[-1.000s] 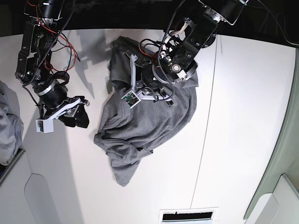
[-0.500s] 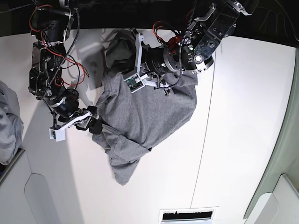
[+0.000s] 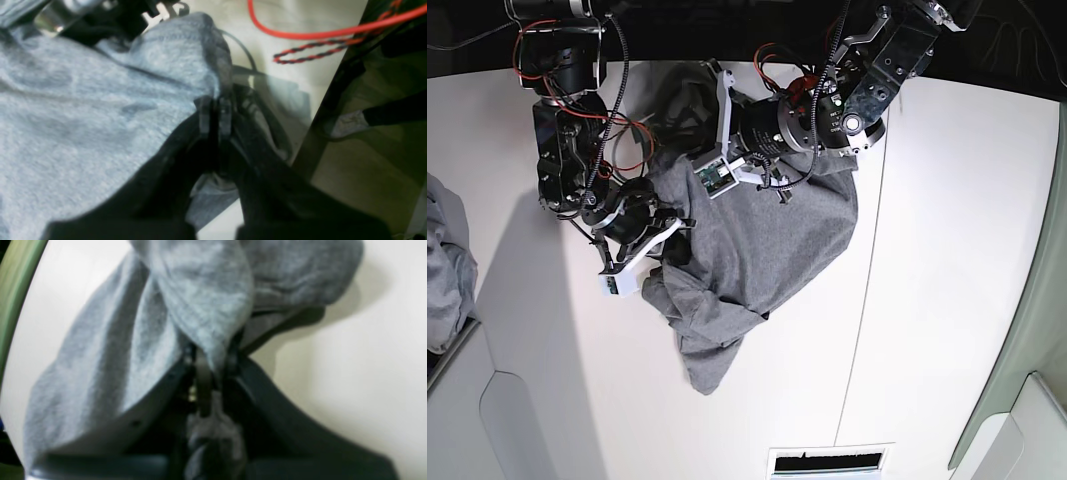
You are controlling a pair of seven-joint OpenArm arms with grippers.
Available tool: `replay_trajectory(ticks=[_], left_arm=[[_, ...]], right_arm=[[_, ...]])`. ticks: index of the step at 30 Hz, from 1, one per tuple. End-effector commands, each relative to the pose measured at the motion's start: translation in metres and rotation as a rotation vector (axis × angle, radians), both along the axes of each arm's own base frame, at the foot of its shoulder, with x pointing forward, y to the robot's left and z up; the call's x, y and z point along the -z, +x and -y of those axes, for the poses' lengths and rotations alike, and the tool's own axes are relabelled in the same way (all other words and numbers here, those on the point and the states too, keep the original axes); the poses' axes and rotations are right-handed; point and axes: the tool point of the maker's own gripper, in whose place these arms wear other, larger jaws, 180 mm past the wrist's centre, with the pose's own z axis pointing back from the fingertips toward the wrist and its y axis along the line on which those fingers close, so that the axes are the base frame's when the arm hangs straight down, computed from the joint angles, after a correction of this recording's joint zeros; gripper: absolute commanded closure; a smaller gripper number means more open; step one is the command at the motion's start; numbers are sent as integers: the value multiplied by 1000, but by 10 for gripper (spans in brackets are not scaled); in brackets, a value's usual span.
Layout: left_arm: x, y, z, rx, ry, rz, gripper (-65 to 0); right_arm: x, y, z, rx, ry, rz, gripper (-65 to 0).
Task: Layout the t-shirt on the table in an organized manner, then fold the t-shirt properly
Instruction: 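Lift the shirt with both grippers and pull it toward the right arm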
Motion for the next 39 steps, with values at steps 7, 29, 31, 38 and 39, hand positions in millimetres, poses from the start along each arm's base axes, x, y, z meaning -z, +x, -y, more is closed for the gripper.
replay_trajectory(ticks=[7, 29, 31, 38, 39], left_arm=[[-13, 8, 4, 3, -28, 43, 0], [-69, -79, 141, 442, -258, 72, 0], [-64, -92, 150, 481, -250, 72, -23], [-63, -106, 160, 510, -280, 39, -315], [-62, -104, 159, 507, -272, 38, -315]], right_arm=[[-87, 39, 10, -12, -36, 235, 0], [-153, 13, 249, 350, -275, 278, 0], [-146, 3, 260, 373, -286, 256, 0], [-131, -23, 280, 442, -259, 213, -357], [-130, -25, 280, 444, -245, 208, -357]])
